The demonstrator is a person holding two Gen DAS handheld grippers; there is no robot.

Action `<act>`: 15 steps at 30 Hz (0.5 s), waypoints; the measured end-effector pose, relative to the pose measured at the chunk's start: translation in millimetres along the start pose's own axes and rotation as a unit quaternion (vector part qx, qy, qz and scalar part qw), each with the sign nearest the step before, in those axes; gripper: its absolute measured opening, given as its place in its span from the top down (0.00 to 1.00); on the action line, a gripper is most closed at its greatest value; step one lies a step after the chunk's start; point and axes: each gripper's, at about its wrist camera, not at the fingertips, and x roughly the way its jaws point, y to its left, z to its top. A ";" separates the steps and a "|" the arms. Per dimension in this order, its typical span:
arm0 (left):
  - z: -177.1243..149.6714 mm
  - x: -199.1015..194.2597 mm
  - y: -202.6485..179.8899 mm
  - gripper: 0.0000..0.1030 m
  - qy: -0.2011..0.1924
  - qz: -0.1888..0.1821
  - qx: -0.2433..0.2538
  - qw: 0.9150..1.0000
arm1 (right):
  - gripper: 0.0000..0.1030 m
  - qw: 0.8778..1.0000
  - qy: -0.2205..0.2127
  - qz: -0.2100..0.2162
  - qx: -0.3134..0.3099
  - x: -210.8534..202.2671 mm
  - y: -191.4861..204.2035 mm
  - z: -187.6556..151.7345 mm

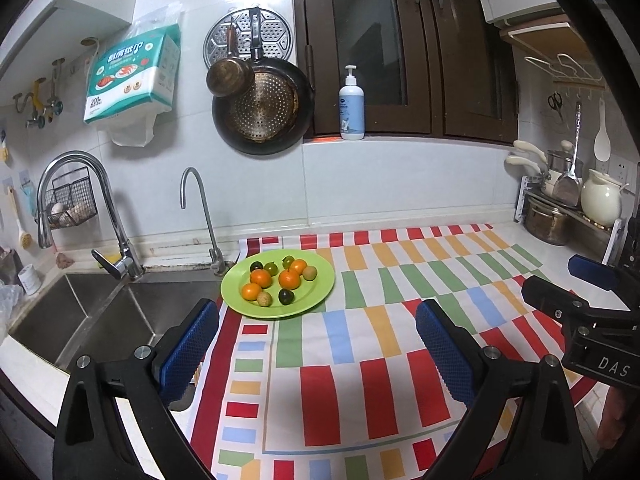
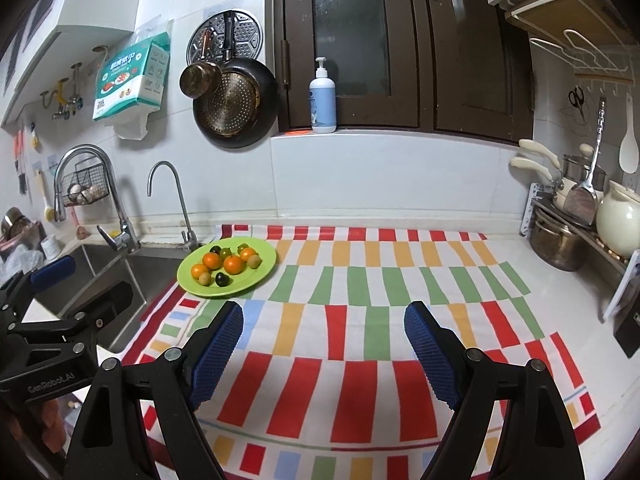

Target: Organize fruits

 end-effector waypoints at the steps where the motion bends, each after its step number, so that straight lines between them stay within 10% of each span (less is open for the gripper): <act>1: 0.1 -0.8 -0.7 0.01 -0.001 0.000 0.001 1.000 | 0.19 1.000 0.000 0.000 0.000 -0.7 -1.2 -0.4; 15: 0.8 -9.1 -4.3 0.00 -0.013 0.004 -0.001 1.000 | 0.19 1.000 -0.002 0.005 -0.001 -4.7 -9.4 -1.4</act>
